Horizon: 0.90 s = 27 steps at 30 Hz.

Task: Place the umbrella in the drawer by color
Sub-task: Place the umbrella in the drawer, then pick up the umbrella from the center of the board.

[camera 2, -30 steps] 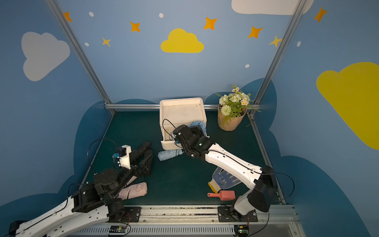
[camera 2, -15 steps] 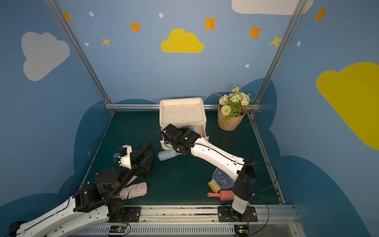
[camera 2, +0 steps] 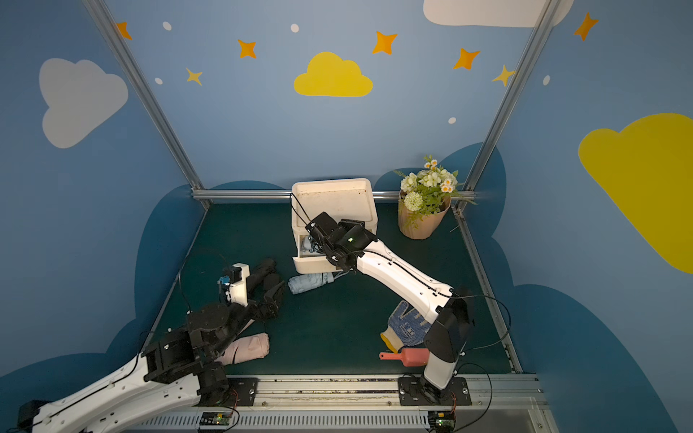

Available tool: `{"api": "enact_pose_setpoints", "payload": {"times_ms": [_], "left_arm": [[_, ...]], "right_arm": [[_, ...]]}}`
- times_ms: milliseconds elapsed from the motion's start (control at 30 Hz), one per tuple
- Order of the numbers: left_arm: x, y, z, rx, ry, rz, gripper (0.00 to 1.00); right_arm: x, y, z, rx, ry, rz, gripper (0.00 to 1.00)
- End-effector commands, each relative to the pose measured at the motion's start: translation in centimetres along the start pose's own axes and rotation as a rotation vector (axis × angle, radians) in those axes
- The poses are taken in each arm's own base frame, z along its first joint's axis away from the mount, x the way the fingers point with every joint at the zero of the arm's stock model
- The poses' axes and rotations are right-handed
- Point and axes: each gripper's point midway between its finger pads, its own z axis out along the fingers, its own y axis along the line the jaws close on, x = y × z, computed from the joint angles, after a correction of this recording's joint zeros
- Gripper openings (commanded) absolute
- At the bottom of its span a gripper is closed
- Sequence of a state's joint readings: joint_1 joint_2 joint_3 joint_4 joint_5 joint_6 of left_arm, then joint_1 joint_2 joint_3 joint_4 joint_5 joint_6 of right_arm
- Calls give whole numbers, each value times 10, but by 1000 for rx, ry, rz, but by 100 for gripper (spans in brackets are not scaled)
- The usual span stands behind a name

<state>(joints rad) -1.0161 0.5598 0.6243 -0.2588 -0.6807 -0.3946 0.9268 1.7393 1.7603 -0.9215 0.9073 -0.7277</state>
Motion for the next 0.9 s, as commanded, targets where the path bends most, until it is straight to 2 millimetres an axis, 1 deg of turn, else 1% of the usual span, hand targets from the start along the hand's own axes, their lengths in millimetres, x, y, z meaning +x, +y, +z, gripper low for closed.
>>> {"api": "enact_pose_setpoints", "payload": {"times_ms": [0,133,233,300,333,400,433,500,567,600,700,767,833,867], "left_arm": [[0,-2,1,4,22,-15,100],[16,-4,4,19,87,1,100],[34,-6,7,44,148,36,100],[50,-6,11,57,191,62,100],[59,-6,13,68,212,74,100],[79,-5,20,81,252,66,100],[88,-3,24,80,272,44,100],[106,13,35,42,336,-52,100],[119,28,47,18,402,-176,100],[124,35,54,12,428,-237,100],[131,54,74,-31,470,-363,100],[132,61,89,-34,488,-415,100],[128,66,105,-40,498,-437,99],[128,67,113,-38,513,-440,98]], "right_arm": [[12,-14,-36,-43,-71,197,63],[17,0,-70,-187,-194,356,64],[20,19,-94,-307,-325,487,65],[21,31,-111,-378,-457,558,66],[21,37,-116,-399,-516,600,66],[23,45,-132,-421,-688,680,69],[24,51,-139,-433,-761,695,70],[30,57,-155,-431,-917,727,71],[37,64,-165,-424,-1019,749,72],[41,66,-169,-422,-1061,755,73],[47,70,-173,-424,-1112,803,73],[47,72,-175,-448,-1124,814,73],[44,75,-179,-483,-1132,804,73],[42,77,-181,-502,-1137,790,73]]}}
